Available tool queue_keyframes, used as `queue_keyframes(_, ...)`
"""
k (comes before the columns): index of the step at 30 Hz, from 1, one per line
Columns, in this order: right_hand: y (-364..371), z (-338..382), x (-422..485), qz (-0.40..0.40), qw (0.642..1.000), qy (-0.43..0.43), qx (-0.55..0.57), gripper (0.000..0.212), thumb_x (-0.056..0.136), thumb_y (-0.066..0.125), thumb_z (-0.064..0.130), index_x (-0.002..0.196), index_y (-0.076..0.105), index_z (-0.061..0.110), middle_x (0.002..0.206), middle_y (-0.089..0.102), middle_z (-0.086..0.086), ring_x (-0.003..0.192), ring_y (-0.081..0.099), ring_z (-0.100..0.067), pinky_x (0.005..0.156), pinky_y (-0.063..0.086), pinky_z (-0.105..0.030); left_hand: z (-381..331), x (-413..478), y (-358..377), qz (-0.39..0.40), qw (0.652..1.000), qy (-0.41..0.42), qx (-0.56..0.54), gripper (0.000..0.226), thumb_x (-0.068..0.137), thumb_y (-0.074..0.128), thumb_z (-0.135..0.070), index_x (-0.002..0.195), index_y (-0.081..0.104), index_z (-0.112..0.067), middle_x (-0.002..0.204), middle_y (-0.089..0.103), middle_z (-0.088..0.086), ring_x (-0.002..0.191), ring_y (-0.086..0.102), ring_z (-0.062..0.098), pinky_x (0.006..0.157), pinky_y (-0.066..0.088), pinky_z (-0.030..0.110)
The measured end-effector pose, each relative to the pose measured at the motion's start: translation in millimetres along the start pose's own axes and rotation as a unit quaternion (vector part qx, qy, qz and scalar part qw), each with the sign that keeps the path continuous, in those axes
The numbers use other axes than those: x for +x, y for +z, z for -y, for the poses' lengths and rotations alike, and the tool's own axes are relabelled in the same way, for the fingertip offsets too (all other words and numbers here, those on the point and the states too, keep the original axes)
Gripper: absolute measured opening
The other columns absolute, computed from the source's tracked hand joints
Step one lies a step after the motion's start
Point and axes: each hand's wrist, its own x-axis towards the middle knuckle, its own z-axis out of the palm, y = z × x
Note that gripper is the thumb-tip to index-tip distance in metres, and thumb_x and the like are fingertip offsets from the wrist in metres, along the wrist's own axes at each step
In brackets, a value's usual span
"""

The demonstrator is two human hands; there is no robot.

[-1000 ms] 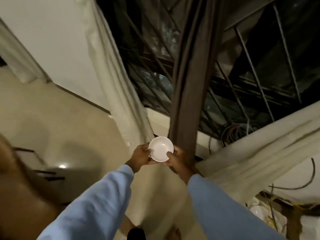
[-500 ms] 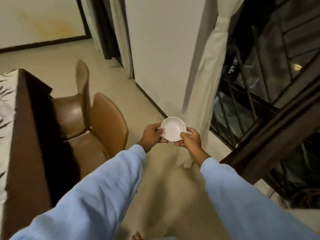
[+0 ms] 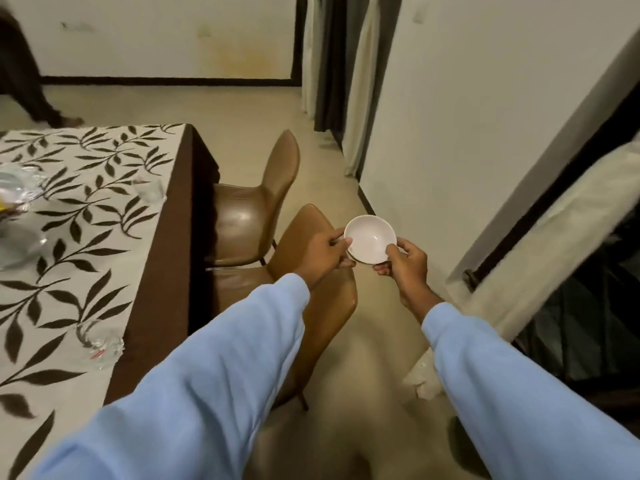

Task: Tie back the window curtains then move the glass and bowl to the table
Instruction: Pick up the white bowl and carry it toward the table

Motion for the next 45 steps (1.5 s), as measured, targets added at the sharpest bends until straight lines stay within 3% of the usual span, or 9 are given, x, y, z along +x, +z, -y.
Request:
queue_keyframes(8, 109, 21, 53, 0.142, 0.988, -0.035, -0.054, 0.037, 0.092, 0.060, 0.016, 0.128, 0.061, 0.010, 0.111, 0.068, -0.013, 0.073, 0.071, -0.027, 0.055, 0.056, -0.025, -4, 20, -81, -0.164, 0.986, 0.011, -0.018, 0.037, 0.096, 0.055, -0.019, 0.131, 0.054, -0.009, 0.113, 0.064, 0.007, 0.093, 0.067, 0.022, 0.074, 0.060, 0.030)
queue_keyframes(14, 199, 38, 63, 0.288, 0.949, -0.062, -0.108, 0.033, 0.092, 0.059, 0.020, 0.125, 0.061, 0.015, 0.110, 0.070, -0.007, 0.073, 0.073, -0.020, 0.054, 0.055, -0.019, 3, 18, -145, -0.340, 0.940, -0.029, -0.024, 0.034, 0.093, 0.061, -0.021, 0.124, 0.058, -0.007, 0.111, 0.065, 0.009, 0.086, 0.069, 0.020, 0.074, 0.060, 0.036)
queue_keyframes(17, 238, 39, 60, 0.325, 0.936, -0.065, -0.116, 0.034, 0.095, 0.059, 0.020, 0.129, 0.058, 0.018, 0.114, 0.066, -0.003, 0.084, 0.071, -0.020, 0.058, 0.058, -0.019, 14, 13, -176, -0.378, 0.924, -0.047, -0.019, 0.032, 0.092, 0.062, -0.021, 0.121, 0.060, -0.008, 0.109, 0.066, 0.007, 0.087, 0.069, 0.021, 0.072, 0.060, 0.031)
queue_keyframes(21, 300, 28, 50, 0.372, 0.920, -0.036, -0.120, 0.034, 0.094, 0.060, 0.015, 0.128, 0.059, 0.016, 0.112, 0.067, -0.006, 0.079, 0.073, -0.024, 0.059, 0.059, -0.024, 34, 6, -223, -0.434, 0.898, -0.076, 0.000, 0.026, 0.089, 0.064, -0.026, 0.112, 0.065, -0.012, 0.098, 0.070, 0.003, 0.079, 0.071, 0.017, 0.076, 0.060, 0.038)
queue_keyframes(26, 372, 8, 34, 0.420, 0.900, 0.010, -0.120, 0.037, 0.091, 0.059, 0.005, 0.127, 0.056, 0.010, 0.111, 0.065, -0.008, 0.066, 0.074, -0.028, 0.068, 0.063, -0.038, 61, 0, -285, -0.464, 0.878, -0.111, 0.025, 0.021, 0.090, 0.061, -0.021, 0.108, 0.063, -0.011, 0.098, 0.068, 0.006, 0.082, 0.070, 0.021, 0.077, 0.060, 0.038)
queue_keyframes(32, 440, -13, 15, 0.418, 0.900, 0.081, -0.096, 0.033, 0.093, 0.058, 0.002, 0.124, 0.051, 0.008, 0.114, 0.065, -0.013, 0.062, 0.072, -0.024, 0.061, 0.061, -0.029, 91, 5, -355, -0.467, 0.867, -0.156, 0.079, 0.026, 0.087, 0.064, -0.020, 0.109, 0.066, -0.005, 0.091, 0.068, 0.005, 0.072, 0.068, 0.014, 0.074, 0.059, 0.034)
queue_keyframes(35, 467, -21, 11, 0.426, 0.894, 0.098, -0.099, 0.033, 0.095, 0.054, 0.002, 0.128, 0.051, 0.006, 0.117, 0.063, -0.011, 0.065, 0.071, -0.022, 0.066, 0.062, -0.029, 108, 11, -384, -0.447, 0.875, -0.176, 0.063, 0.021, 0.084, 0.065, -0.014, 0.102, 0.068, -0.005, 0.090, 0.069, 0.010, 0.076, 0.070, 0.023, 0.073, 0.060, 0.042)
queue_keyframes(39, 498, -34, 6, 0.429, 0.889, 0.122, -0.102, 0.037, 0.096, 0.051, 0.000, 0.132, 0.051, 0.006, 0.119, 0.063, -0.012, 0.074, 0.072, -0.026, 0.073, 0.062, -0.032, 116, 11, -407, -0.404, 0.894, -0.193, 0.035, 0.023, 0.084, 0.058, 0.004, 0.103, 0.068, -0.002, 0.098, 0.068, 0.017, 0.081, 0.070, 0.026, 0.074, 0.060, 0.038)
queue_keyframes(45, 519, -41, -4, 0.446, 0.877, 0.146, -0.102, 0.047, 0.099, 0.044, -0.004, 0.143, 0.046, 0.009, 0.132, 0.060, -0.013, 0.085, 0.073, -0.027, 0.079, 0.061, -0.032, 131, 12, -433, -0.371, 0.900, -0.224, 0.049, 0.026, 0.080, 0.063, 0.009, 0.102, 0.066, -0.006, 0.094, 0.066, 0.011, 0.087, 0.068, 0.025, 0.077, 0.059, 0.037)
